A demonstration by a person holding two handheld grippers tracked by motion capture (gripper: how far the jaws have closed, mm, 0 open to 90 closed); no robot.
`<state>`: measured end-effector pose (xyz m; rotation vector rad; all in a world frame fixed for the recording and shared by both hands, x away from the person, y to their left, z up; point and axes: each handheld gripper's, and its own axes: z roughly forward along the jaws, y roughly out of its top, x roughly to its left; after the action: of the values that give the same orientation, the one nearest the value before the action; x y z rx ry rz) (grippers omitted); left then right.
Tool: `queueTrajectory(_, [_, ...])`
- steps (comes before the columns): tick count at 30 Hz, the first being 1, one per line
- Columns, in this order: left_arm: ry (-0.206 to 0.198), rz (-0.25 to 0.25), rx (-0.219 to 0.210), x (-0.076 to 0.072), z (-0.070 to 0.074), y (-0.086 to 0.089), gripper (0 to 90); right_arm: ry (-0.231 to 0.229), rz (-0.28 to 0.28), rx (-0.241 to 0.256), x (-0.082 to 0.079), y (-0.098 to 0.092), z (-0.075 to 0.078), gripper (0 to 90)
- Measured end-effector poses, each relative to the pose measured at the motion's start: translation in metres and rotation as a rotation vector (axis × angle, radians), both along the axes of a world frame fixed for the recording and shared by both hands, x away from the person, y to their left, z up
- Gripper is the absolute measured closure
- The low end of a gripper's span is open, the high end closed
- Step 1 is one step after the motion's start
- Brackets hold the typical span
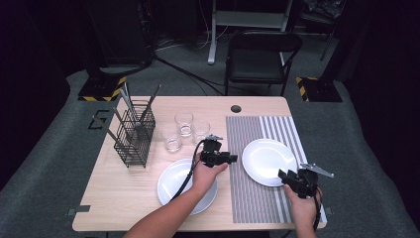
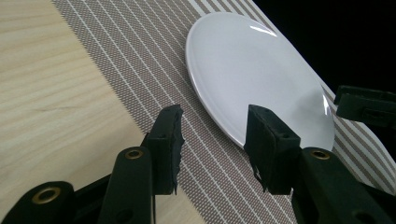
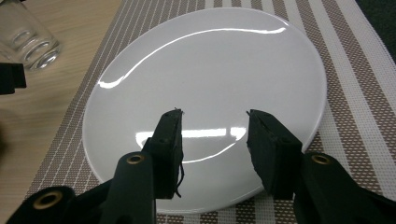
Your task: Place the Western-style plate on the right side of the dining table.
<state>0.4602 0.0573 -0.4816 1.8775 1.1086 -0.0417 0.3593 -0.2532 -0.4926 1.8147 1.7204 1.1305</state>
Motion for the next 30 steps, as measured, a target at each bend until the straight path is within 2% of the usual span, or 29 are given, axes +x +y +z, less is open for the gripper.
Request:
queueTrajectory(3, [-0.006, 0.009, -0.008, -0.001, 0.001, 0.007, 55.7, -0.002, 0.022, -0.014, -0.002, 0.004, 0.002, 54.8])
queueTrajectory(10, [-0.024, 0.024, 0.021, -0.006, 0.005, 0.029, 55.7, -0.005, 0.089, -0.042, -0.004, 0.014, 0.007, 54.3])
queueTrajectory(13, [-0.034, 0.029, 0.013, -0.008, 0.008, 0.036, 54.9, -0.008, 0.112, -0.053, -0.004, 0.017, 0.009, 54.3])
queueTrajectory(14, [-0.04, 0.025, 0.005, -0.01, 0.01, 0.041, 54.9, -0.009, 0.125, -0.056, -0.005, 0.02, 0.011, 54.3])
queueTrajectory(15, [-0.049, 0.02, -0.001, -0.011, 0.012, 0.046, 53.9, -0.01, 0.16, -0.05, -0.005, 0.026, 0.014, 54.4])
queueTrajectory(18, [-0.065, 0.015, 0.0, -0.015, 0.017, 0.055, 52.8, -0.013, 0.191, -0.048, -0.005, 0.03, 0.017, 54.3])
queueTrajectory(19, [-0.067, 0.013, -0.005, -0.018, 0.02, 0.064, 52.3, -0.015, 0.225, -0.06, -0.004, 0.039, 0.02, 54.3])
queueTrajectory(24, [-0.072, 0.009, 0.004, -0.024, 0.023, 0.08, 51.4, -0.02, 0.271, -0.064, -0.002, 0.051, 0.022, 52.6])
queueTrajectory(26, [-0.088, 0.026, 0.006, -0.028, 0.024, 0.095, 51.1, -0.02, 0.3, -0.08, -0.001, 0.057, 0.022, 51.1])
queueTrajectory(30, [-0.08, 0.037, -0.002, -0.033, 0.022, 0.11, 51.1, -0.018, 0.329, -0.085, -0.001, 0.062, 0.022, 51.1])
